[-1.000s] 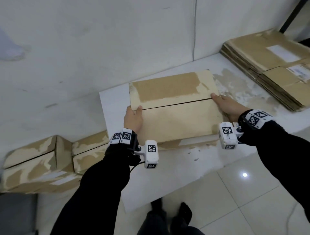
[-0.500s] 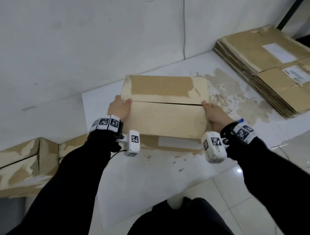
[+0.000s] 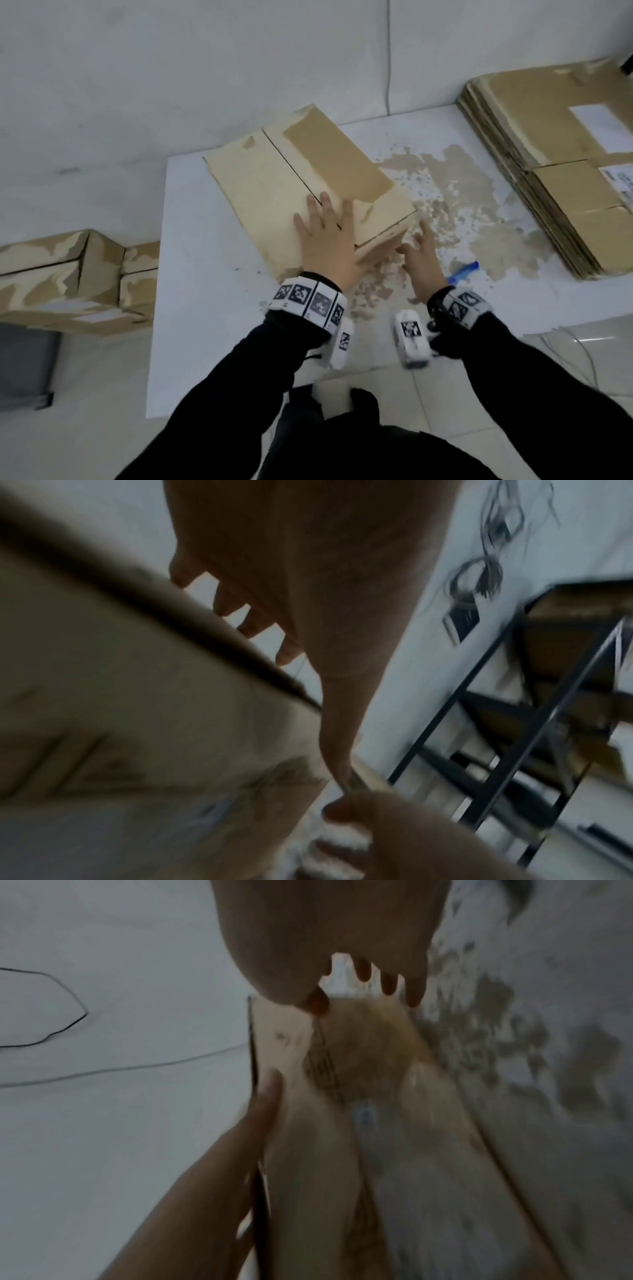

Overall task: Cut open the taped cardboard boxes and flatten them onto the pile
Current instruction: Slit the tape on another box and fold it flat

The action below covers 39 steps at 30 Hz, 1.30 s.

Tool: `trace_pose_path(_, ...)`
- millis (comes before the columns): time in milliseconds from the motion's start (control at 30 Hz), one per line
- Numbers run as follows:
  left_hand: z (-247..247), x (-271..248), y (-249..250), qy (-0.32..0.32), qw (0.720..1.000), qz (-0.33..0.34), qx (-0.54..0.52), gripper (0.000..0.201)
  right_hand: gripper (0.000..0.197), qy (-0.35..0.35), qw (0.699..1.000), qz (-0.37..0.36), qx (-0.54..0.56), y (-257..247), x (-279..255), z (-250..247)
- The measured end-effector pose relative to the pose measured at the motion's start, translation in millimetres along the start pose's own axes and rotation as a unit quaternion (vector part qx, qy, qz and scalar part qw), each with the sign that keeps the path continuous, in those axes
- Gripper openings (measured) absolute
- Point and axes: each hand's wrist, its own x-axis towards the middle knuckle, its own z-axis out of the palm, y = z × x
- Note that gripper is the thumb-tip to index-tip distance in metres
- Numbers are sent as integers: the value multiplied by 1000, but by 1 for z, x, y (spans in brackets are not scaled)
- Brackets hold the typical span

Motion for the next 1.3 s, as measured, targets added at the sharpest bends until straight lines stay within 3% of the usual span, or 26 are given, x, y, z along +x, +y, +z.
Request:
trace_pose_path(100, 14, -7, 2, 60, 998, 4, 27, 89, 48, -78, 988, -72, -111, 2, 21, -7)
trace_pose_path(167, 11, -11, -1, 70, 997, 21, 13, 78, 46, -86, 986, -95, -103, 2, 19, -15)
trace_pose_path(200, 6, -12, -3, 105, 993, 43, -18, 69, 47, -75, 989, -108, -73, 3, 17, -20)
trace_pose_path(233, 1, -14, -4, 169, 981, 69, -72, 57, 53, -65, 993, -98, -24, 5, 16, -23)
trace_pose_path(300, -13, -11, -3, 283, 938, 86, -178, 41, 70, -103, 990, -1, 91, 7, 17, -25)
trace_pose_path(333, -20, -8, -1, 276, 938, 65, -198, 42, 71, -156, 976, 57, 138, 6, 17, -22)
trace_pose_path(367, -23, -5, 2, 223, 955, 22, -194, 54, 66, -197, 963, 87, 161, 5, 17, -18)
trace_pose_path(433, -18, 4, 1, 108, 978, -61, -169, 85, 61, -178, 967, 81, 163, 3, 22, -6)
trace_pose_path(467, -12, 8, 0, 85, 982, -77, -151, 94, 64, -142, 977, 60, 144, -1, 25, -2)
trace_pose_path(567, 10, 9, -2, 84, 993, -58, -57, 95, 85, -87, 995, -43, 36, -12, 46, -7)
trace_pose_path(633, 18, 6, -1, 103, 993, -49, -8, 86, 91, -147, 982, -107, -54, -23, 62, -21)
trace_pose_path(733, 22, 5, 2, 108, 993, -44, 26, 78, 77, -226, 946, -155, -176, -35, 70, -31)
trace_pose_path(833, 24, -1, -5, 125, 992, -11, -4, 73, 56, -168, 934, -240, -205, -38, 58, -37)
trace_pose_path(933, 26, -18, -15, 203, 973, 35, -101, 73, 57, -88, 945, -300, -94, -38, 38, -58)
trace_pose_path(967, 25, -24, -13, 218, 964, 48, -144, 74, 69, -81, 958, -276, -21, -36, 31, -64)
trace_pose_path(1033, 24, -31, -4, 232, 945, 65, -221, 77, 98, -127, 974, -149, 116, -30, 20, -67)
trace_pose_path(1100, 25, -34, 2, 240, 929, 76, -271, 80, 98, -157, 969, -122, 148, -28, 12, -64)
trace_pose_path(1167, 28, -35, -1, 225, 894, 64, -382, 81, 83, -126, 965, -197, 121, -41, 1, -60)
trace_pose_path(1233, 31, -37, -7, 178, 837, 18, -518, 74, 65, -101, 951, -285, 66, -59, -6, -53)
trace_pose_path(1300, 37, -39, -13, 125, 822, -44, -554, 54, 68, -99, 928, -360, -19, -73, -11, -42)
